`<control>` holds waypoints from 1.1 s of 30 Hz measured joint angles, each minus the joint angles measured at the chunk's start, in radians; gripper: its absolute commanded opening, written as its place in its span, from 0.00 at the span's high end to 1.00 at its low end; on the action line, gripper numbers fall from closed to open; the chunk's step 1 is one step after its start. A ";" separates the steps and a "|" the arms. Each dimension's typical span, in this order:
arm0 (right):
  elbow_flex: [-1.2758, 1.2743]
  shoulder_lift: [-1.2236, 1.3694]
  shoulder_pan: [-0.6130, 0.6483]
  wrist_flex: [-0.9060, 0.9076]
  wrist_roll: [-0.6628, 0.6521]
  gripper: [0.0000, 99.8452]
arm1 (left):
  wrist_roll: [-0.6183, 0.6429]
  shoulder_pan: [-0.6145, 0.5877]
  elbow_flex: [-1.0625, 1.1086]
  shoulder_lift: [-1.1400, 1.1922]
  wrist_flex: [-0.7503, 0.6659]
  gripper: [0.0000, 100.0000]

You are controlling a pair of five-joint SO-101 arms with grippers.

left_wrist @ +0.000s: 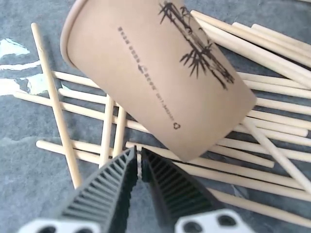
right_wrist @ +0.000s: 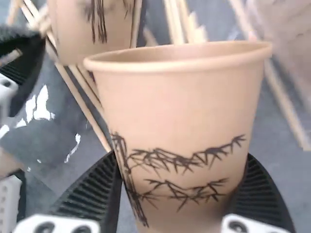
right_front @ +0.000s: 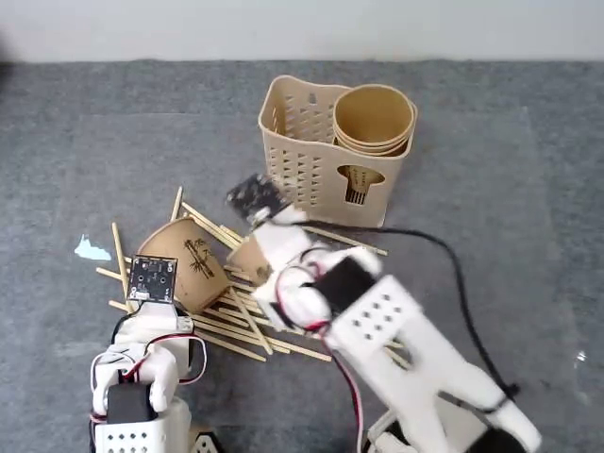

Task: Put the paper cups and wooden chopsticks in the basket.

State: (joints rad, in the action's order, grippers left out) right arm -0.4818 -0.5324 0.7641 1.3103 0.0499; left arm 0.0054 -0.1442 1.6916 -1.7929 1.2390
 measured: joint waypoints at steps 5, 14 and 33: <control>0.173 -0.074 -0.078 0.025 -0.038 0.73 | 0.000 0.000 0.000 0.000 0.000 0.99; 0.256 -0.080 -0.273 -0.236 -0.129 0.73 | 0.000 0.000 0.000 0.000 0.000 0.99; -0.107 0.034 -0.499 -1.106 -0.132 0.73 | 0.000 0.000 0.000 0.000 0.000 0.99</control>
State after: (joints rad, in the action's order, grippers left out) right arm -0.5892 -0.4987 0.2654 0.2041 -0.0821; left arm 0.0054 -0.1442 1.6916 -1.7929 1.2390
